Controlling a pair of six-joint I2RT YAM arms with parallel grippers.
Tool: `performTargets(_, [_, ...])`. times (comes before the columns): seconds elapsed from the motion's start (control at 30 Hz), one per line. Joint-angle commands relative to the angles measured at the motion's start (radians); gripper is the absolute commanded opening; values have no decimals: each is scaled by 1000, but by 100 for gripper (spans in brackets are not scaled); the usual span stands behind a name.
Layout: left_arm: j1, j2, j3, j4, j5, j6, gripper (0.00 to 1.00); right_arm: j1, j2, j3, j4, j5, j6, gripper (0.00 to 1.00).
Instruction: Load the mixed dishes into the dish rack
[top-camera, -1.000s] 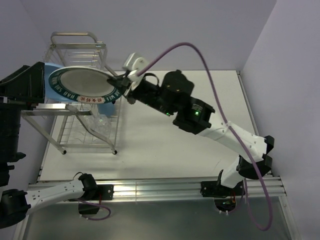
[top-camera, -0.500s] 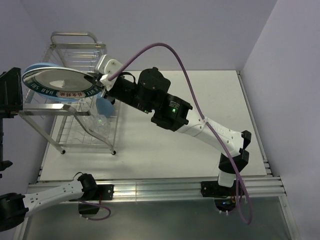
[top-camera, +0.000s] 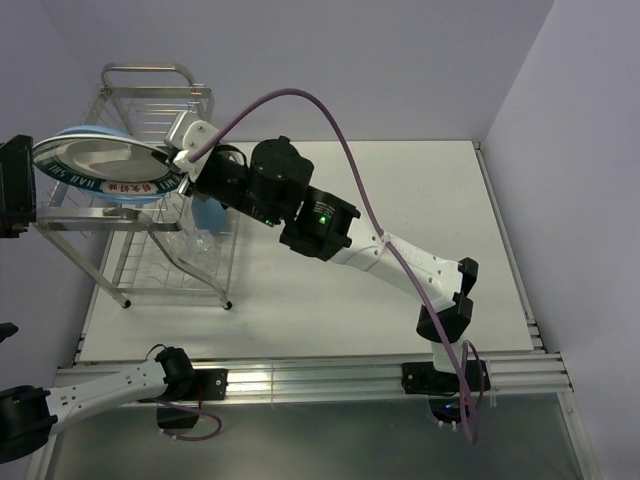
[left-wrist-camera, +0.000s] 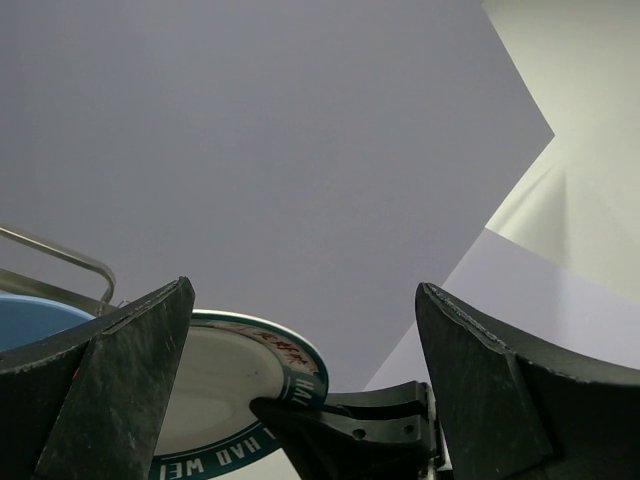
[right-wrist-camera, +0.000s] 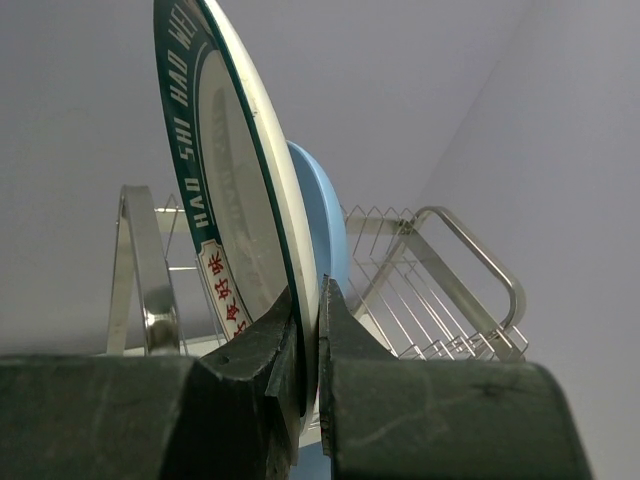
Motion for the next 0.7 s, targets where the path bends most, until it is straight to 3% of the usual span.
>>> performTargets(0.0, [-4, -14, 30, -6, 21, -9, 99, 3, 7, 34, 137, 21, 1, 0])
performTargets(0.67, [-4, -35, 53, -30, 0, 9, 99, -9, 132, 104, 148, 35, 52, 0])
